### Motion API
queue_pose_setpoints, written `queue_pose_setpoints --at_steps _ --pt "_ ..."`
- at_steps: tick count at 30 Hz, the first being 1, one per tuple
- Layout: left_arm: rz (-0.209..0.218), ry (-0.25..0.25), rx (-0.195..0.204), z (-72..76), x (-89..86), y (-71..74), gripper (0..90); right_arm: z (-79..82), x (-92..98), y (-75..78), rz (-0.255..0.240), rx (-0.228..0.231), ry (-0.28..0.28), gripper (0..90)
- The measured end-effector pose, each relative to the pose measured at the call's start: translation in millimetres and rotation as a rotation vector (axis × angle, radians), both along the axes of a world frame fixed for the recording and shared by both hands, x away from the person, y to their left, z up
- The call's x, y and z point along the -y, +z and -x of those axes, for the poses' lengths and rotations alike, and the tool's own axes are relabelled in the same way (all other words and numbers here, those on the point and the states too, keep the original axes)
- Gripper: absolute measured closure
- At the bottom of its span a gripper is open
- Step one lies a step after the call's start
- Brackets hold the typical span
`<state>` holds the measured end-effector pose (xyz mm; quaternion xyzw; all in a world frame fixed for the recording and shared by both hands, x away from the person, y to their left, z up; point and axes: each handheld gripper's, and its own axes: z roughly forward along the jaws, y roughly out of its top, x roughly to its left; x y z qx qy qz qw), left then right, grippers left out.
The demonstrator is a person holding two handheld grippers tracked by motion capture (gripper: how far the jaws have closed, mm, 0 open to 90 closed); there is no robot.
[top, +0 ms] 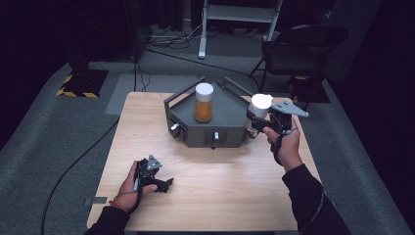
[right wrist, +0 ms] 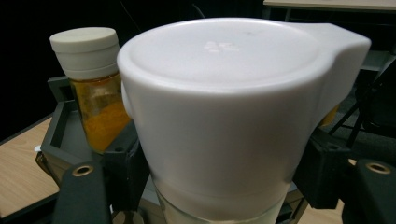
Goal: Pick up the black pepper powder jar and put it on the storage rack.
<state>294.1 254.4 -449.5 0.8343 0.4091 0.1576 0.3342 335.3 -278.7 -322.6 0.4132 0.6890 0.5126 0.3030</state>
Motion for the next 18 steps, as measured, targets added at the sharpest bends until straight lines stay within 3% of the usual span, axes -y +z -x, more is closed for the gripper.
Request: queue_pose_setpoints --at_steps 18 --pt "0.000 0.000 0.000 -0.1 -0.1 0.0 0.4 -28.2 -28.8 12.6 0.003 -0.013 0.006 30.0"
